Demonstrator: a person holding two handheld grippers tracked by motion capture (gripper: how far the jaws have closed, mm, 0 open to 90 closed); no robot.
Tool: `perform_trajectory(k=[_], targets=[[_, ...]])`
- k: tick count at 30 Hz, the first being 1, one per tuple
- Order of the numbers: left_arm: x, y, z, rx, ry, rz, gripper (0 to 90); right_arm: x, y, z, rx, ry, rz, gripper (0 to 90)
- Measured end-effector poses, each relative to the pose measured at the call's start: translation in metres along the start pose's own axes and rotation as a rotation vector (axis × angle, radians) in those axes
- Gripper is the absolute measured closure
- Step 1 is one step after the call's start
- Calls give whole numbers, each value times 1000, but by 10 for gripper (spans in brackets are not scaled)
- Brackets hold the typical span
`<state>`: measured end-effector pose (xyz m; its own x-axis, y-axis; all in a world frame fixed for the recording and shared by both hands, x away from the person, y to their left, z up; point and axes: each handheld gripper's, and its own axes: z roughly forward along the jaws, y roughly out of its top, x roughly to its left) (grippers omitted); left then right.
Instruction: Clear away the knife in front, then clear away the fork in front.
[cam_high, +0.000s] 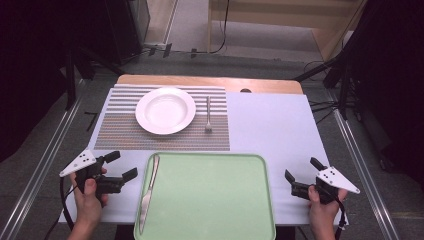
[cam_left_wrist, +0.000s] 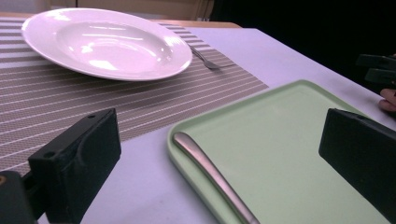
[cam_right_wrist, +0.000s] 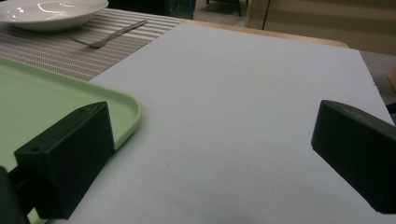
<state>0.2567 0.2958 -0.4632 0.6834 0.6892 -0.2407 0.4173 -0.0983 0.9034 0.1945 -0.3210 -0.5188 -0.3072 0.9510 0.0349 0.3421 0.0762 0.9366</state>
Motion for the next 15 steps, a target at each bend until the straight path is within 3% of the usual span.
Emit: perform_trajectory(k=[7, 12, 14, 15], targets=[[8, -5, -10, -16, 88, 60, 0, 0, 0, 0, 2, -1, -6, 0], [16, -11, -12, -20, 102, 37, 0, -1, 2, -2, -8, -4, 7, 0], [17, -13, -13, -18, 106, 40, 0, -2, 3, -3, -12, -7, 9, 0], [20, -15, -16, -13, 128, 55, 0, -2, 4, -4, -16, -9, 12, 0]])
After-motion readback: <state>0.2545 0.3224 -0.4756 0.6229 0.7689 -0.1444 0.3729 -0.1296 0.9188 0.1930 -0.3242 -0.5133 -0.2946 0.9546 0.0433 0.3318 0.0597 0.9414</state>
